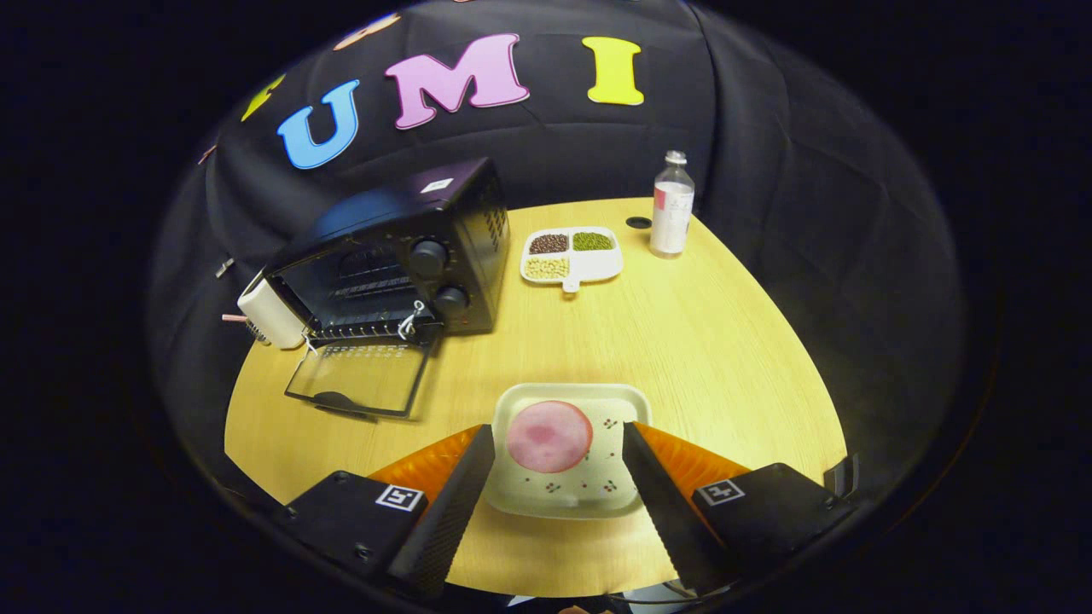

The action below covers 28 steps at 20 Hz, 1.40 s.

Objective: Open the toaster oven, put the food inside, and close the toaster oven door.

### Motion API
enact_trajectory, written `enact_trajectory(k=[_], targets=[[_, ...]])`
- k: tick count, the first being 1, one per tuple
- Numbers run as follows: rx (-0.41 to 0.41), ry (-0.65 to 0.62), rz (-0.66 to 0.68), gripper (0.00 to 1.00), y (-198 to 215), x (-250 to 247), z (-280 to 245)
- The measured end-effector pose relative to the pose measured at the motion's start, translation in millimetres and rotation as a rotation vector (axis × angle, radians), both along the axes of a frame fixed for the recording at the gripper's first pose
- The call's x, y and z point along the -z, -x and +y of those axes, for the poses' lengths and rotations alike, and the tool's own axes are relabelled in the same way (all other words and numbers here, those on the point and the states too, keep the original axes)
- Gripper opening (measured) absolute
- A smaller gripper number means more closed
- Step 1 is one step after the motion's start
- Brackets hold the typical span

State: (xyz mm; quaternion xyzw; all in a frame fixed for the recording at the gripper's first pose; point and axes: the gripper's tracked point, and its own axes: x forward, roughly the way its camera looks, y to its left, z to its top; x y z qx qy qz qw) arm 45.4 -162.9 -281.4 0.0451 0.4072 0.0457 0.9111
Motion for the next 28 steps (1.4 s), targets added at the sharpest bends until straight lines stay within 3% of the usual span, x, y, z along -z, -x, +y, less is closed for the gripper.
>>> enact_trajectory(k=[8, 15, 17, 18, 21, 23, 24, 28], targets=[[-0.016, -0.025, 0.145, 1.00, 1, 64, -43], [-0.063, -0.099, 0.221, 0.98, 7, 83, -30], [-0.069, -0.094, 0.236, 0.90, 9, 86, -31], [-0.057, -0.102, 0.247, 0.78, 9, 86, -31], [-0.002, -0.071, 0.270, 0.58, 7, 91, -39], [0.018, -0.021, 0.272, 0.40, 7, 92, -47], [0.023, -0.012, 0.275, 0.24, 6, 93, -48], [0.067, -0.003, 0.300, 0.19, 7, 92, -49]])
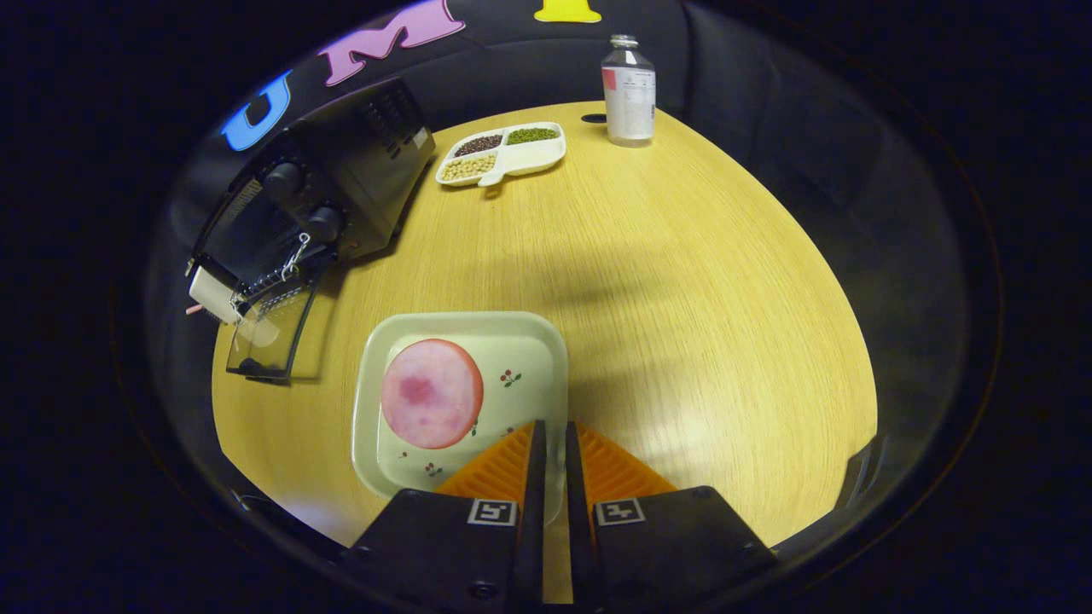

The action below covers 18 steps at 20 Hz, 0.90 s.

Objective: Open the toaster oven, put the food inside, and close the toaster oven door.

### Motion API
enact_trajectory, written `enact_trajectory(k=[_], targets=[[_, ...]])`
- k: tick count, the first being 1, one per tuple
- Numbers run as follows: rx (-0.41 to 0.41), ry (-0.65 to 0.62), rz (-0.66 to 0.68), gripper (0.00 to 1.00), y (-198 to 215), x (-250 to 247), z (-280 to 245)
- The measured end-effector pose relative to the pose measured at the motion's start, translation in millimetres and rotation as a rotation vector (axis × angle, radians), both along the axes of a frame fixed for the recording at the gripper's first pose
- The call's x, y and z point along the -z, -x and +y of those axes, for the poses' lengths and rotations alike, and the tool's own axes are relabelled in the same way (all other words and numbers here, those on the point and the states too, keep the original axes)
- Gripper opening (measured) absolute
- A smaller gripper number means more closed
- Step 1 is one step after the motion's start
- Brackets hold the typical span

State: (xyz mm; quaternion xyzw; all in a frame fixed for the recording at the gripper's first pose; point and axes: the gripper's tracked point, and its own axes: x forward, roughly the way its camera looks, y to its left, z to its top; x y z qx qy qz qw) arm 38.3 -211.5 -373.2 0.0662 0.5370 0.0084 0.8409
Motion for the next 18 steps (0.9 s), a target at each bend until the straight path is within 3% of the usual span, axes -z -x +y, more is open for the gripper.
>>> enact_trajectory(k=[7, 18], targets=[[0.099, -0.120, 0.020, 0.06, 3, -3, 6], [0.499, -0.523, -0.038, 0.06, 6, -44, 14]])
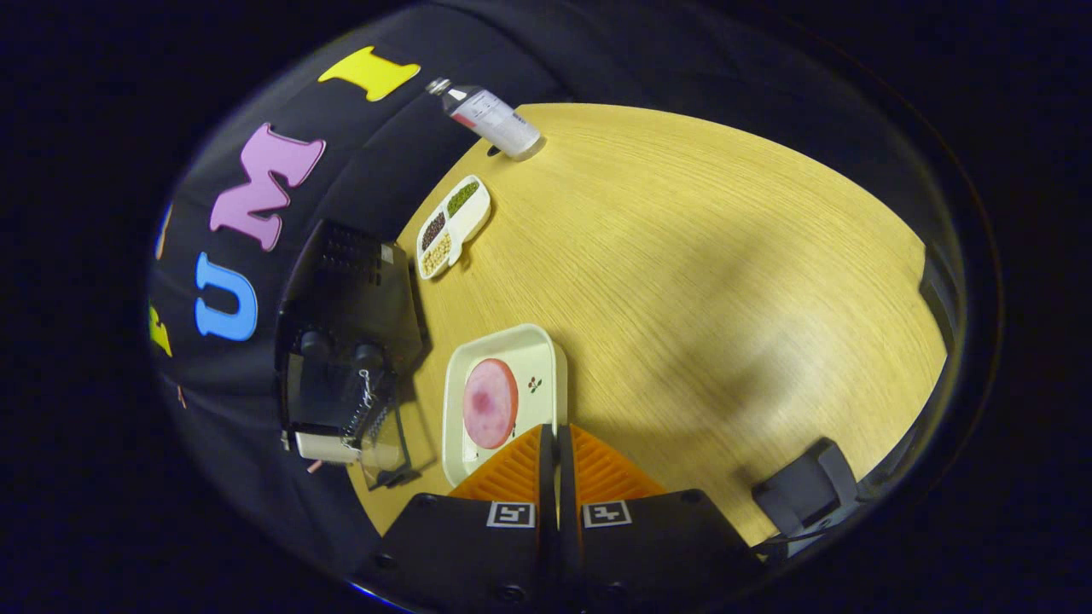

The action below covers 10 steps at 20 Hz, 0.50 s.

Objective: Open the toaster oven, put the food inside, and close the toaster oven door.

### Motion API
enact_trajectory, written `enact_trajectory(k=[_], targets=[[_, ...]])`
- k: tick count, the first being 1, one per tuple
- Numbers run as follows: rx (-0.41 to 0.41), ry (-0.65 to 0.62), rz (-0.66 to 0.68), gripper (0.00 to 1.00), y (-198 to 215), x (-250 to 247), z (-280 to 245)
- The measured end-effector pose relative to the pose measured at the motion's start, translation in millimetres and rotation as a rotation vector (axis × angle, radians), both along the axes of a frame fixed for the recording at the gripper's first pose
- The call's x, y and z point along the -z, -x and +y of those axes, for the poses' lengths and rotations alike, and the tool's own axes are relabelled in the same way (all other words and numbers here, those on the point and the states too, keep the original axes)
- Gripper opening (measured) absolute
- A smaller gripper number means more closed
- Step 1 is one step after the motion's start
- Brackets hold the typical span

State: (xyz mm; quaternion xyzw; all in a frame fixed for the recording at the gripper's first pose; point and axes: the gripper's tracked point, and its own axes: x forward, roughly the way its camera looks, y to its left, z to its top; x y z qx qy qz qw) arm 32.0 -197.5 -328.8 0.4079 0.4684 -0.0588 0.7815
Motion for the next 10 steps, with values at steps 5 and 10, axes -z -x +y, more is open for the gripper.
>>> enact_trajectory(k=[5, 10], targets=[[0.165, -0.160, -0.042, 0.06, 6, -29, 13], [0.170, -0.212, -0.095, 0.06, 17, -58, 48]])
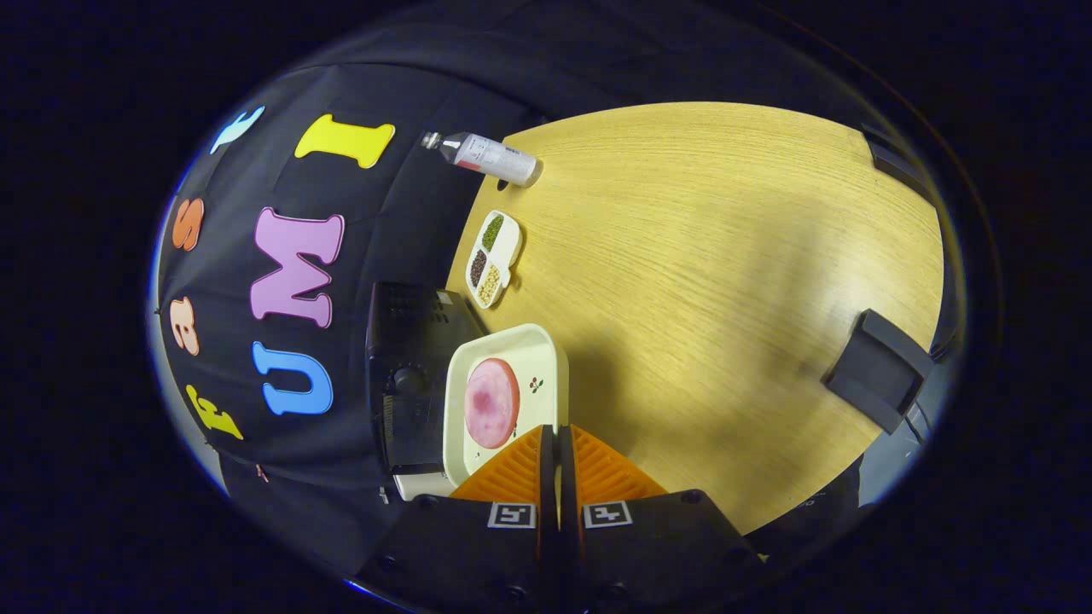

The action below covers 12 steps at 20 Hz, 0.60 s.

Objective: Open the toaster oven, put the food inside, and close the toaster oven door.

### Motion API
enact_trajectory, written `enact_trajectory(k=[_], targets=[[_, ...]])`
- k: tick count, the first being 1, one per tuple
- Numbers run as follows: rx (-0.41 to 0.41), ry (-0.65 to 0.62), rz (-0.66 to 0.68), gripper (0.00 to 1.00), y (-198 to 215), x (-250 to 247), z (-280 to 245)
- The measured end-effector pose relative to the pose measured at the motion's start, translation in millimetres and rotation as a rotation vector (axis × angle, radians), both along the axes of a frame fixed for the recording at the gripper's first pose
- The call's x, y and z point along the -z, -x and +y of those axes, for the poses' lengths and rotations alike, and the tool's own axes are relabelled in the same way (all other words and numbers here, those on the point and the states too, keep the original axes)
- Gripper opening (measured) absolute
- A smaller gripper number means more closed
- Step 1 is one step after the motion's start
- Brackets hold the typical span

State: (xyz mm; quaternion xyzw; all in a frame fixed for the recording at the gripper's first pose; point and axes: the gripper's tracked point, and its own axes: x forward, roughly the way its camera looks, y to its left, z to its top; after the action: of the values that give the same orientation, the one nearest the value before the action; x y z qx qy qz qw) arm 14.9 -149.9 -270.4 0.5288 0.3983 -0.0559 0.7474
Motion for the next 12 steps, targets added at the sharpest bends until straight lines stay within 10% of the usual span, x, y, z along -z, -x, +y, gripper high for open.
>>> enact_trajectory(k=[12], targets=[[-0.152, -0.008, -0.086, 0.06, -31, -26, 130]])
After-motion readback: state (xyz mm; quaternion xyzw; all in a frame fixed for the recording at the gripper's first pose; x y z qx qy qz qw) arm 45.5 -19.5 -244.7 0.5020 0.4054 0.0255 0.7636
